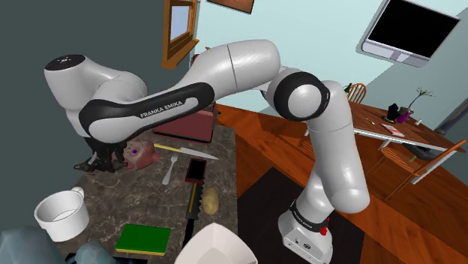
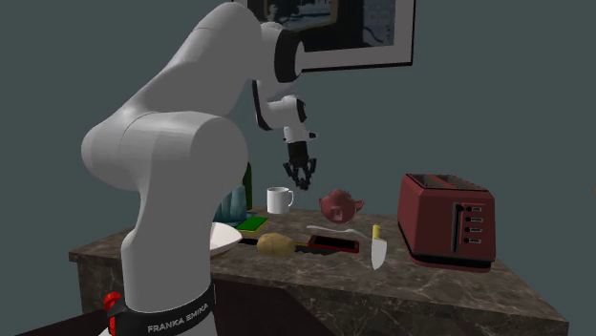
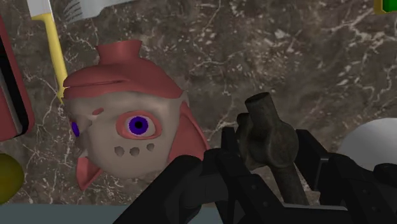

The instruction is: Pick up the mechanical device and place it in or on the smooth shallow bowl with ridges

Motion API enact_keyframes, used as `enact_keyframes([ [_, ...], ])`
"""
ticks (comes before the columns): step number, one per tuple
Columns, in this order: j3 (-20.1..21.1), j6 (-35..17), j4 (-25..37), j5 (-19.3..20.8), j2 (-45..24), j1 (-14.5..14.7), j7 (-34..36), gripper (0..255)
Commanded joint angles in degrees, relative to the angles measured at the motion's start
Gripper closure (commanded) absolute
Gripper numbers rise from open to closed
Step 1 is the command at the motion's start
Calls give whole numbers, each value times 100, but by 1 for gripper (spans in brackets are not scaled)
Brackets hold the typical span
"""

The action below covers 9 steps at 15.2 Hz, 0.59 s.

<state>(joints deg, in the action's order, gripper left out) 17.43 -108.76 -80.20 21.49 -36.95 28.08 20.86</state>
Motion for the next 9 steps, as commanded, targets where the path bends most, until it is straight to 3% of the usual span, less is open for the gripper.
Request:
enact_keyframes([
  [1,74,-255,-725,-49,447,-54,153,255],
  [9,396,-1011,-3095,-385,2041,-142,626,255],
])
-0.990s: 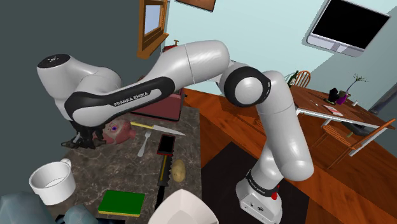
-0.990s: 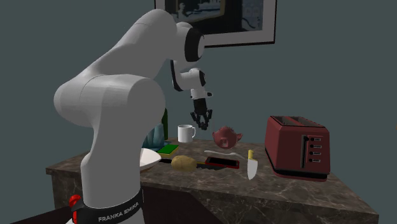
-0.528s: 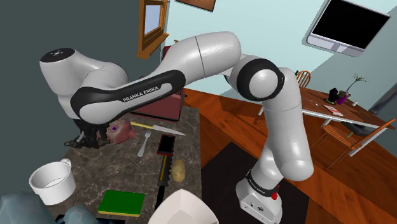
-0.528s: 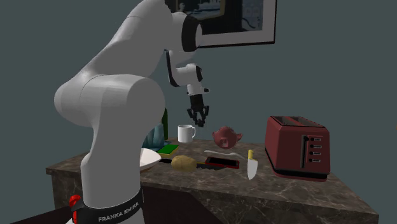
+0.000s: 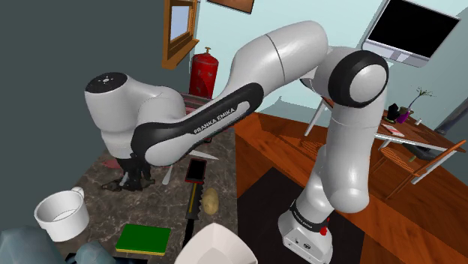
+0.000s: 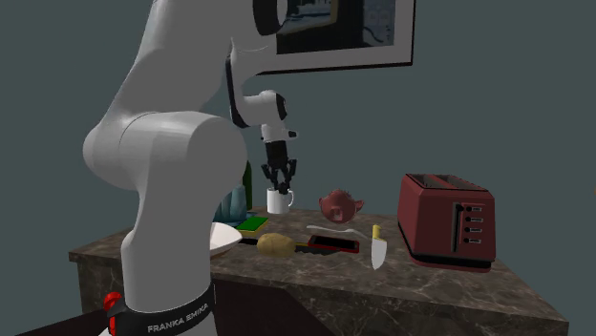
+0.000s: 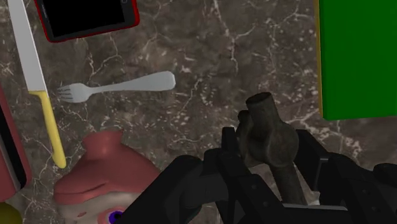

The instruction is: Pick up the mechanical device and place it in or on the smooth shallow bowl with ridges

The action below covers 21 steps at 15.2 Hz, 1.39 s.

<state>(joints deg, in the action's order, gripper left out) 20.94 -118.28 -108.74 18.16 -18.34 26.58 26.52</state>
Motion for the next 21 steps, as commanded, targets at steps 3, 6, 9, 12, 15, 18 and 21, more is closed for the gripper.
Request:
enact_keyframes([
  [3,177,-254,-967,-243,729,29,189,255],
  [6,314,-407,-1630,-479,1269,85,293,255],
  [9,453,-515,-2237,-762,1807,186,376,255],
  [12,589,-574,-2789,-1090,2344,339,446,255],
  [15,719,-578,-3287,-1455,2879,555,517,255],
  [18,846,-524,-3729,-1844,3407,832,604,255],
  [21,974,-413,-4110,-2245,3920,1168,725,255],
])
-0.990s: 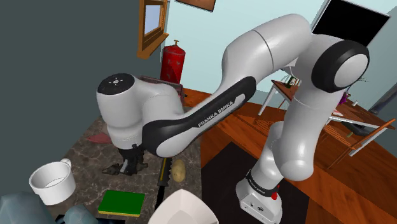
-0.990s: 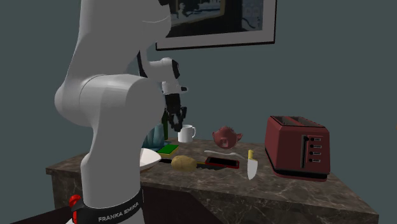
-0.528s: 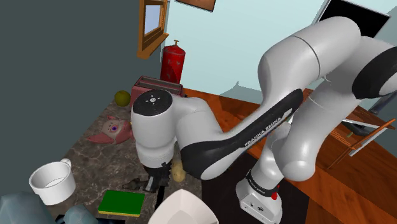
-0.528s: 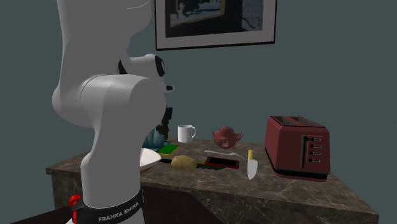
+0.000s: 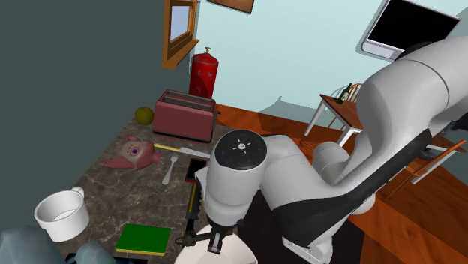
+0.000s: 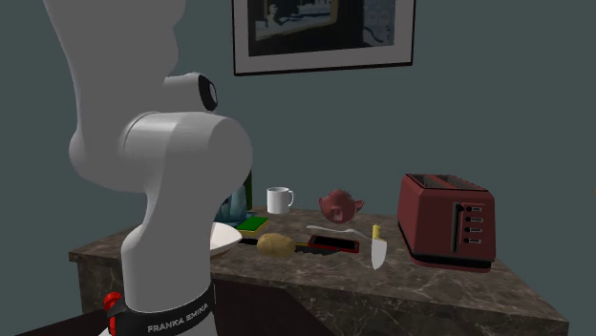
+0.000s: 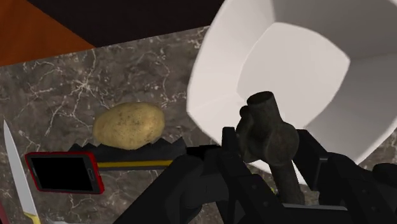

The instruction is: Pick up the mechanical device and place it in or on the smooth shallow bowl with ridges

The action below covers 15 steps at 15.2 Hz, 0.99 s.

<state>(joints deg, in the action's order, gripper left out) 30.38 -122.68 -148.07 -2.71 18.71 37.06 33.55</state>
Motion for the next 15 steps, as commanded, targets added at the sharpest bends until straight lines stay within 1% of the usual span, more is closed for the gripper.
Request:
enact_keyframes([
  [1,74,76,-291,-291,381,244,72,255],
  [4,212,250,-584,-684,850,636,256,255],
  [10,386,-349,-799,-612,447,550,399,255],
  [15,547,-869,-940,-478,44,433,565,255],
])
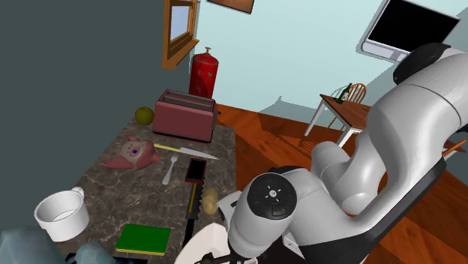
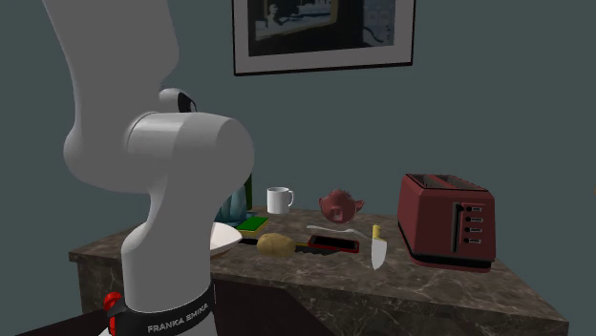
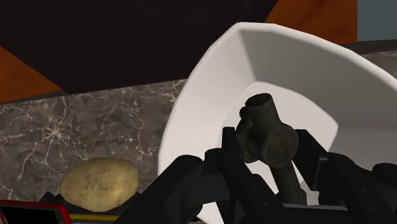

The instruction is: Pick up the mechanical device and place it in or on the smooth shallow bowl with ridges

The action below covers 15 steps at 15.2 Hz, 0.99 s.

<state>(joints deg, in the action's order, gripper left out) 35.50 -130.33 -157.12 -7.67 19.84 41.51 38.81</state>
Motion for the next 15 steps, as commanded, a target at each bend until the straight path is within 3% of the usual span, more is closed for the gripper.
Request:
enact_keyframes([
  [1,69,-209,-59,56,-157,-41,80,255],
  [5,217,-667,-143,286,-571,-193,295,255],
  [13,215,-667,-143,287,-571,-191,296,255],
  [14,215,-667,-143,287,-571,-191,296,0],
  [15,215,-667,-143,286,-571,-191,296,0],
])
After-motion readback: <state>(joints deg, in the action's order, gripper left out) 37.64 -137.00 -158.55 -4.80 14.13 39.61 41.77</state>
